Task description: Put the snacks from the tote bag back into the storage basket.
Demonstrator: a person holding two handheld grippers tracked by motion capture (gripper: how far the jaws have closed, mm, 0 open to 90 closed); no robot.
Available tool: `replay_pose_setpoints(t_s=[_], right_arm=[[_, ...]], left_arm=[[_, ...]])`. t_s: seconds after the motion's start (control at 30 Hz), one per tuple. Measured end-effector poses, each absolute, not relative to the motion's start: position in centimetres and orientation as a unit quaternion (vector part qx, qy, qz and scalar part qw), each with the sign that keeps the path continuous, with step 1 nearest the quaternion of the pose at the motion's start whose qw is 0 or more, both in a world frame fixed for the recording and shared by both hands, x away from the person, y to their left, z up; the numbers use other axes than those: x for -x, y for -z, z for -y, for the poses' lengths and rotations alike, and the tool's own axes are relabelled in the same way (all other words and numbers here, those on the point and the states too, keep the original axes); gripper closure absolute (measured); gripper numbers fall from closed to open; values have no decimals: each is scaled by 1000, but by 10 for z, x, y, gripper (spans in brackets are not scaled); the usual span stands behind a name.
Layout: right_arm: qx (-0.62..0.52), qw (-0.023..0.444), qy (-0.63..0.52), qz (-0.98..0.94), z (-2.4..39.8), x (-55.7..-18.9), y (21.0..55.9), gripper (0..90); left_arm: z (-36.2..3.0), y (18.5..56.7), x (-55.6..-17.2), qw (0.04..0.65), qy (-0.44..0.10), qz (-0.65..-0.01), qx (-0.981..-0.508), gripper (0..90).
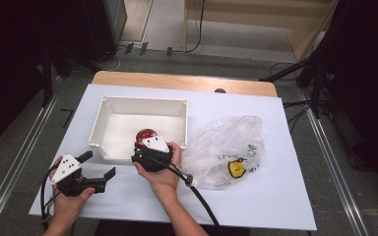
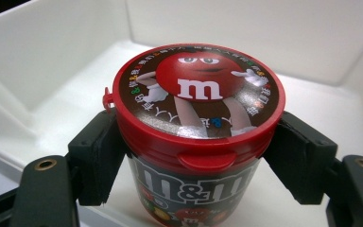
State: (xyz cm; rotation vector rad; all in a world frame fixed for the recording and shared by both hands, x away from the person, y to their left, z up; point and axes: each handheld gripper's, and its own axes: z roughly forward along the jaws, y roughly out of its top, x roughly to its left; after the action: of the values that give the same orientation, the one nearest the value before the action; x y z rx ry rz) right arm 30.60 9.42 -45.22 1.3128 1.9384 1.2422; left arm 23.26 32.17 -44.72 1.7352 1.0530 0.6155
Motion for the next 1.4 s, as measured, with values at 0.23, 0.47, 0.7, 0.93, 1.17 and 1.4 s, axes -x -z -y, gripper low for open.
replay_pose_setpoints(t_s=[0.23, 0.47, 0.7, 0.93, 1.17, 1.4], right_arm=[[-488, 244, -450, -707, -95, -308, 455, 260], [-494, 239, -449, -705, -94, -310, 457, 259], [-491, 233, -454, -706, -93, -310, 458, 238], [-479, 228, -477, -701, -90, -305, 446, 215], [-472, 223, -485, -702, -85, -304, 440, 168], [-470, 220, -487, -702, -81, -304, 436, 137]], left_arm=[[-322, 447, -233, 488, -253, -433, -714, 0], [-322, 447, -233, 487, -253, -434, -714, 0], [-323, 447, -233, 488, -252, -435, -713, 0], [-322, 447, -233, 488, -252, -434, -714, 0], [-323, 447, -233, 488, -253, -436, -713, 0], [-323, 448, -234, 487, -253, -436, -714, 0]])
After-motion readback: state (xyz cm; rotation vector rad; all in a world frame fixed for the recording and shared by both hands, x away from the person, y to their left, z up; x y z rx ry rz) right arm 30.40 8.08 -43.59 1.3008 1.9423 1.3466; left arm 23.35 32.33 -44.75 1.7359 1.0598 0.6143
